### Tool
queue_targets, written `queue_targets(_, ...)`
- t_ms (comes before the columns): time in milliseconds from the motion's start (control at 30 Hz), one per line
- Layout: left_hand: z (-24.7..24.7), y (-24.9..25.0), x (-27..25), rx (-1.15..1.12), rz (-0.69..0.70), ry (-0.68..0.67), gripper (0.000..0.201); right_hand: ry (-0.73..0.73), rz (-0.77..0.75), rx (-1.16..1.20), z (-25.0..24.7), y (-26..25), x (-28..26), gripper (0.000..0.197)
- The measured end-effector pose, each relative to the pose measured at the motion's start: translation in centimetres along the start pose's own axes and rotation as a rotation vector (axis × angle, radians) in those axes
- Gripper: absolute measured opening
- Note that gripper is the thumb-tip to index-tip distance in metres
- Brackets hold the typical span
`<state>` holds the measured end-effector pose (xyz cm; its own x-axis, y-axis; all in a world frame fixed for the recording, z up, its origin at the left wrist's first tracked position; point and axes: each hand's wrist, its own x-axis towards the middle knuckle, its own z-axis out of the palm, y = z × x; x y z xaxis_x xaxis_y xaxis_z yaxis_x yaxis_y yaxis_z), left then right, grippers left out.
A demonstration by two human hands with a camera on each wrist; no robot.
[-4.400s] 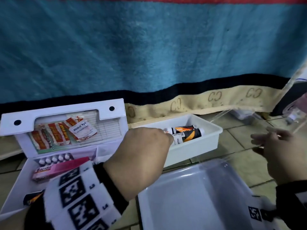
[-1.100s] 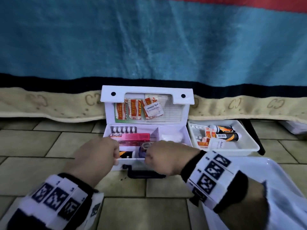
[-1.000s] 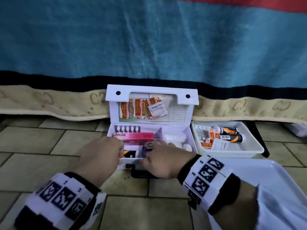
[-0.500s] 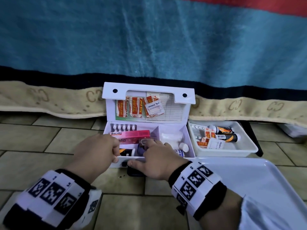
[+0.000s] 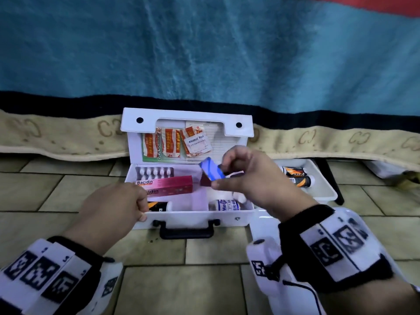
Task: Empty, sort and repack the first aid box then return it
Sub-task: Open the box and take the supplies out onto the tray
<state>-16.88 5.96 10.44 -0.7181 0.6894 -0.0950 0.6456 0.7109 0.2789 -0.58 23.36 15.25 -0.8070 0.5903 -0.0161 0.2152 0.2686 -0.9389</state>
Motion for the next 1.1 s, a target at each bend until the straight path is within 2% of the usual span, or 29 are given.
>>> queue_targets(67, 0.0, 0.0, 0.0, 0.013, 0.009, 0.003, 0.027, 0.039, 0.027, 0.036, -2.9, -0.1, -1.4, 0.041)
queue_targets(100, 0.0, -0.1, 0.0, 0.02, 0.011, 0.001, 0.027, 0.05, 0.053, -0.057, -4.4, 0.0, -2.2, 0.049)
queue_targets(133, 0.0, -0.1, 0.0, 0.025, 0.011, 0.0, 0.028, 0.057, 0.082, -0.209, -5.7, 0.3, -2.9, 0.056)
queue_targets(200, 0.0, -0.1, 0.1, 0.028, 0.001, -0.002, 0.028, 0.048, 0.148, -0.57, -7.6, 0.9, -4.1, 0.057)
queue_targets(267, -0.1, -0.1, 0.1, 0.022, -0.006, -0.009, 0.027, -0.056, 0.212, -0.884, -8.2, 2.0, -4.7, 0.055)
queue_targets(333, -0.1, 0.0, 0.1, 0.022, -0.008, -0.019, 0.027, -0.154, 0.256, -1.03, -7.8, 3.9, -4.8, 0.056)
queue_targets(500, -0.3, 0.1, 0.1, -0.009, -0.017, -0.022, 0.025, -0.21, 0.219, -1.03, -5.5, 8.2, -4.2, 0.056)
queue_targets(633, 0.0, 0.1, -0.4, -0.083, -0.04, 0.013, 0.023, -0.184, 0.2, -1.052, -5.1, 7.9, -4.0, 0.063)
queue_targets(733, 0.1, -0.3, -0.5, -0.177, -0.07, 0.03, 0.023, -0.072, 0.08, -1.043, -4.8, 4.8, -3.2, 0.041)
queue_targets(833, 0.5, -0.6, -0.3, -0.184, -0.078, 0.038, 0.024, -0.019, -0.079, -0.885, -1.5, 1.0, -1.2, 0.019)
queue_targets(900, 0.8, -0.5, -0.2, -0.147, -0.095, 0.042, 0.021, -0.087, -0.151, -0.859, 2.1, -0.2, 0.6, 0.016)
queue_targets(967, 0.8, -0.5, -0.4, -0.147, -0.11, 0.057, 0.019, -0.202, -0.184, -0.979, 5.9, 0.1, 2.2, 0.022)
queue_targets(1033, 0.9, -0.4, -0.6, -0.171, -0.113, 0.07, 0.019, -0.305, -0.159, -1.122, 8.6, 1.1, 3.9, 0.025)
queue_targets(1100, 0.9, -0.5, -0.7, -0.18, -0.115, 0.066, 0.022, -0.419, -0.12, -1.144, 10.2, 1.8, 5.3, 0.025)
